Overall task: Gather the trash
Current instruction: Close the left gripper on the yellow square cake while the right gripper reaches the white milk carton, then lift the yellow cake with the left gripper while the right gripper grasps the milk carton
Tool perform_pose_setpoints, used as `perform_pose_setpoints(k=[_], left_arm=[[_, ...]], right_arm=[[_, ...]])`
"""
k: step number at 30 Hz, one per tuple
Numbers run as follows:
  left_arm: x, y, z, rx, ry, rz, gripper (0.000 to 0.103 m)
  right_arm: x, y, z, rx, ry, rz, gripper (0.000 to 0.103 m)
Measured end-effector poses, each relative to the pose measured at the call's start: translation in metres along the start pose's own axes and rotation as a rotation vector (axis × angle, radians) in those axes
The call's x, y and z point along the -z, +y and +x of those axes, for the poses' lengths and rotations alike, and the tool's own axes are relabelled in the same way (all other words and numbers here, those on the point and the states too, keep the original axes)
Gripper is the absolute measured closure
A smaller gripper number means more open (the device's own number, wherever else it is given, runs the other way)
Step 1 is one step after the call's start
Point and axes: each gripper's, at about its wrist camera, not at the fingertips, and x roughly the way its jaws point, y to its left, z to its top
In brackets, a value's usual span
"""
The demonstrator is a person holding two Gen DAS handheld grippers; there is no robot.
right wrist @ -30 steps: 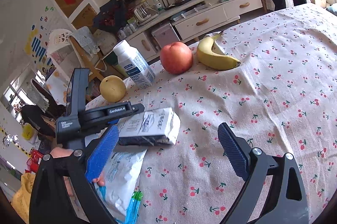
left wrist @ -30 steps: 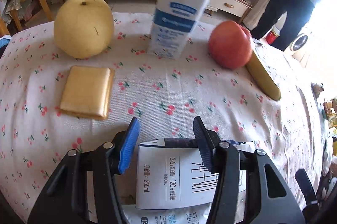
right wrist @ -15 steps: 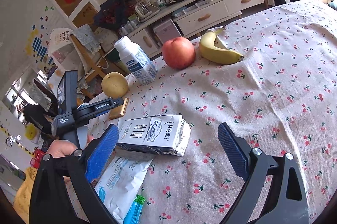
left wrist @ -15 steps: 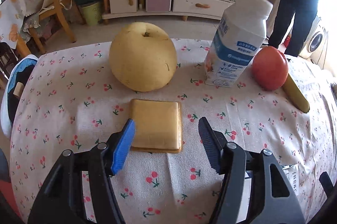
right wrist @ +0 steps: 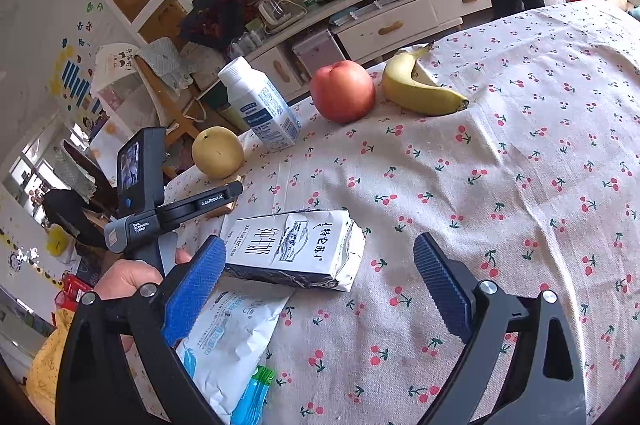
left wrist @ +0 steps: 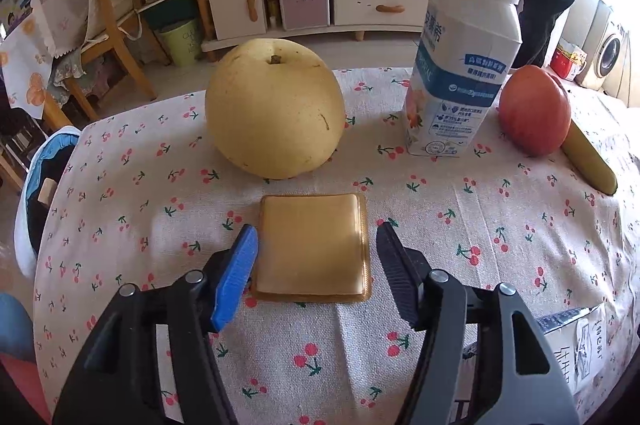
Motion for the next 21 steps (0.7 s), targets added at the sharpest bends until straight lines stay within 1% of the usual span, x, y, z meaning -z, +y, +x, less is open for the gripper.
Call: perform_pose_setpoints(k=[1,2,3,5,7,8,9,13,14,16,18,21], left_arm=[[0.002,0.002,0.003,-0.005,0.015,0.0,0.036],[0.004,0.005,0.003,-0.013,0.004,-0.004,0.029],[0.005,0.007,0.003,-0.02,0.004,-0.002,0.025],[0.006,0.01,0.004,0.002,-0.001,-0.007,0.025],[0.007,0.013,0.004,0.027,-0.003,-0.025,0.029],[0.007,0.012,0.003,0.029,-0.011,-0.02,0.038],[0.007,0.01,0.002,0.032,-0.016,-0.011,0.041],[0.013,0.006,0.002,0.035,-0.016,-0.014,0.042],[0.016,0.006,-0.001,0.036,-0.02,-0.016,0.044],[0.021,0.007,-0.005,0.05,-0.017,-0.02,0.044],[0.027,0.01,-0.013,0.054,-0.032,-0.017,0.044],[0.035,0.016,-0.028,0.082,-0.048,-0.029,0.044]], right_arm=[[0.0,0.0,0.0,-0.001,0.003,-0.001,0.009],[0.0,0.001,0.001,-0.002,0.005,-0.003,0.009],[0.0,0.001,0.001,-0.001,0.007,-0.007,0.009],[-0.001,0.002,0.003,0.002,0.009,-0.011,0.009],[-0.001,0.002,0.004,0.008,0.012,-0.018,0.009],[-0.002,0.003,0.005,0.014,0.014,-0.025,0.009],[-0.002,0.003,0.007,0.02,0.018,-0.032,0.009],[-0.002,0.004,0.015,0.046,0.039,-0.066,0.009],[-0.002,0.005,0.018,0.049,0.046,-0.077,0.009],[-0.002,0.007,0.025,0.042,0.061,-0.099,0.009],[-0.001,0.009,0.032,0.034,0.078,-0.117,0.009],[0.001,0.011,0.047,0.005,0.118,-0.134,0.009]])
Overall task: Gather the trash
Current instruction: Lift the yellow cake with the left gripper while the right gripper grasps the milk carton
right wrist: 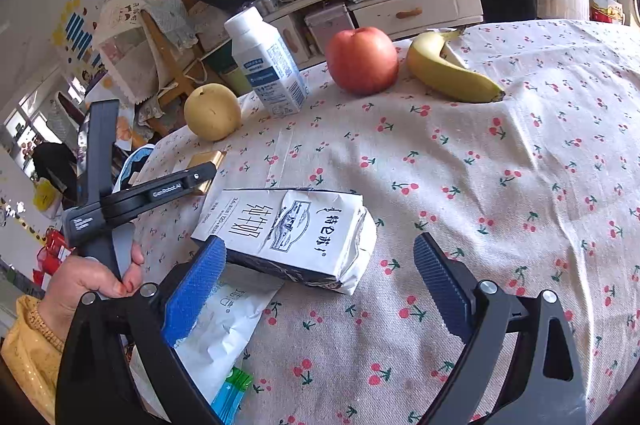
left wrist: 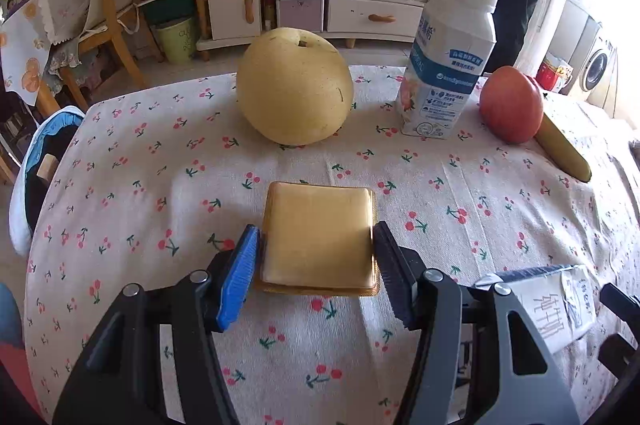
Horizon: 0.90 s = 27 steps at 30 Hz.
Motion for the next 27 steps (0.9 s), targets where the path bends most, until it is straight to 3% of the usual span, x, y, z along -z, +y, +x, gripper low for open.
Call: perform_pose_setpoints(k=[5,14,16,20,23,27], left_arm=[[0.016,0.009,-0.036,0.032,-0.042,-0.014,0.044],[0.06,0.038,-0.099,0.085,-0.09,-0.094,0.043],[0.076,0.046,-0.106,0.091,-0.082,-0.117,0.043],[0.103,0.057,-0.116,0.104,-0.064,-0.158,0.043],[0.117,0.064,-0.123,0.127,-0.065,-0.2,0.043],[0.129,0.063,-0.132,0.151,-0.067,-0.22,0.043]], right_arm=[[0.004,0.006,0.016,-0.034,0.044,-0.023,0.009],[0.022,0.06,-0.003,-0.289,0.16,-0.176,0.009],[0.022,0.071,-0.016,-0.262,0.104,-0.261,0.009],[0.009,0.067,-0.014,-0.1,0.013,-0.338,0.009],[-0.003,0.058,0.005,0.002,0.027,-0.417,0.009],[-0.015,0.046,0.034,-0.022,0.079,-0.449,0.009]])
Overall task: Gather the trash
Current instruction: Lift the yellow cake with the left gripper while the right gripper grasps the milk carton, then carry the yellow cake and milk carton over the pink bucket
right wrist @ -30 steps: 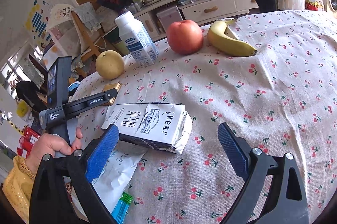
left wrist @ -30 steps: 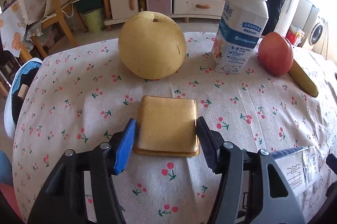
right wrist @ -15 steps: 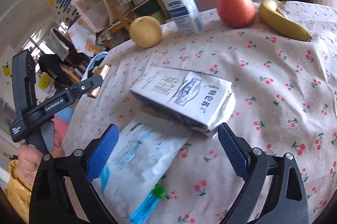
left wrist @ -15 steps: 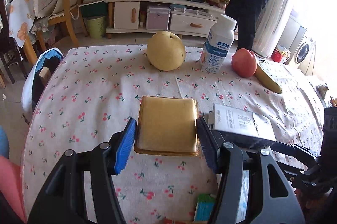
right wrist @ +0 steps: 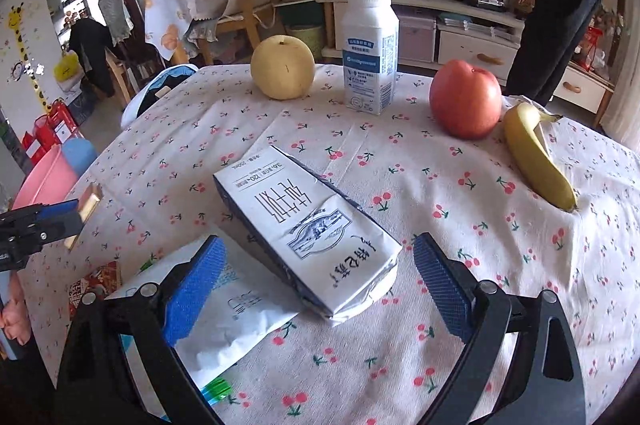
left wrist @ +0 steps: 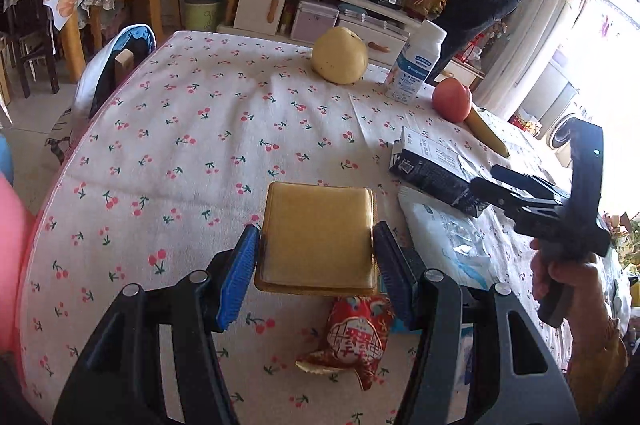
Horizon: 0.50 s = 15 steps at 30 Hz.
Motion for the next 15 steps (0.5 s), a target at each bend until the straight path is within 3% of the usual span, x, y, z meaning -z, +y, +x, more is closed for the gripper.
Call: perform_pose_setpoints(k=[4,8,9,12,15], left_arm=[[0.007,-0.004,-0.002,0.019,0.01,-0.024,0.043],[0.011,-0.009,-0.002,0.024,0.017,-0.033,0.043],[0.012,-0.009,-0.002,0.024,0.018,-0.036,0.043],[0.015,-0.012,-0.007,0.027,0.018,-0.044,0.043],[0.018,-0.015,-0.011,0.021,0.018,-0.039,0.043]], right_arm=[[-0.004,-0.01,0.03,-0.027,0.062,0.0,0.009],[-0.006,-0.009,0.032,-0.082,0.05,0.007,0.008],[-0.005,-0.007,0.029,-0.095,0.045,0.0,0.012],[-0.003,0.001,0.026,-0.085,0.059,-0.025,0.041],[-0.001,0.005,0.023,-0.065,0.057,-0.033,0.041]])
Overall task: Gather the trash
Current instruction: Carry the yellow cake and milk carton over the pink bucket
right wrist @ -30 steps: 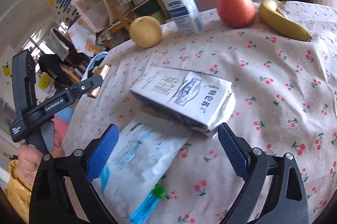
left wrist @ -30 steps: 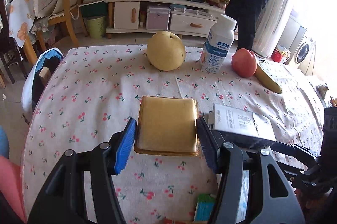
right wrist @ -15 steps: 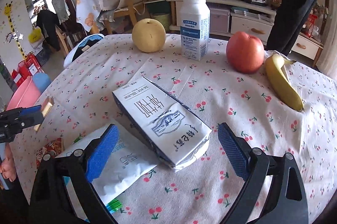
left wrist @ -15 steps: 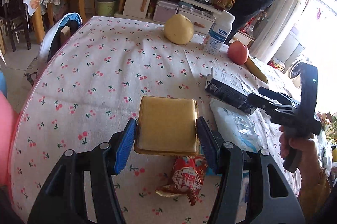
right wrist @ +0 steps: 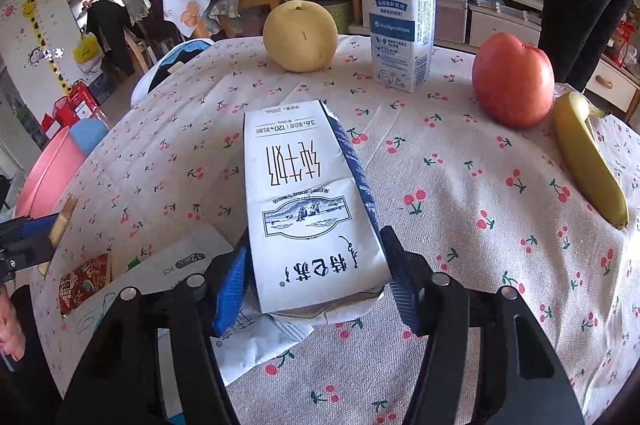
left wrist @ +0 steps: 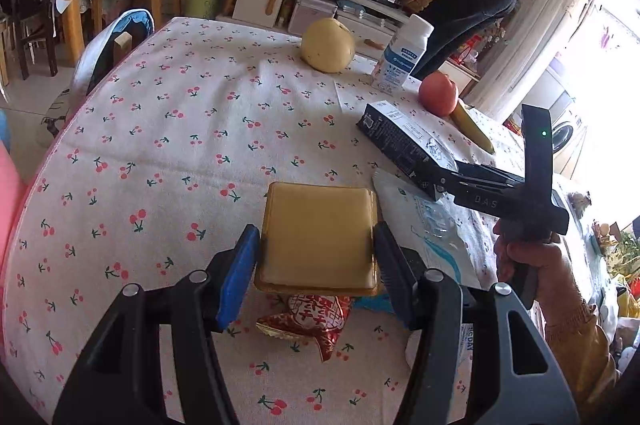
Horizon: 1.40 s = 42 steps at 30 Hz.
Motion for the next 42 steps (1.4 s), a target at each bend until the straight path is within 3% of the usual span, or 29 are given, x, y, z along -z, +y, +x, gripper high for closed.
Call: perform_pose_setpoints(k=[13,20,31,42], left_arm=[[0.029,-0.007,-0.03,0.004,0.013,0.033,0.043],[0.038,-0.007,-0.051,0.016,-0.011,0.039,0.043],[0.053,0.01,-0.076,0.042,-0.03,0.033,0.043],[0.062,0.034,-0.106,0.065,-0.075,0.014,0.043]], right_arm=[[0.014,0.021,-0.054,0.114,-0.131,0.028,0.042],[0.025,0.039,-0.089,0.119,-0.218,0.112,0.042],[0.063,0.084,-0.119,0.063,-0.231,0.162,0.042],[0.084,0.142,-0.122,0.062,-0.192,0.108,0.042]])
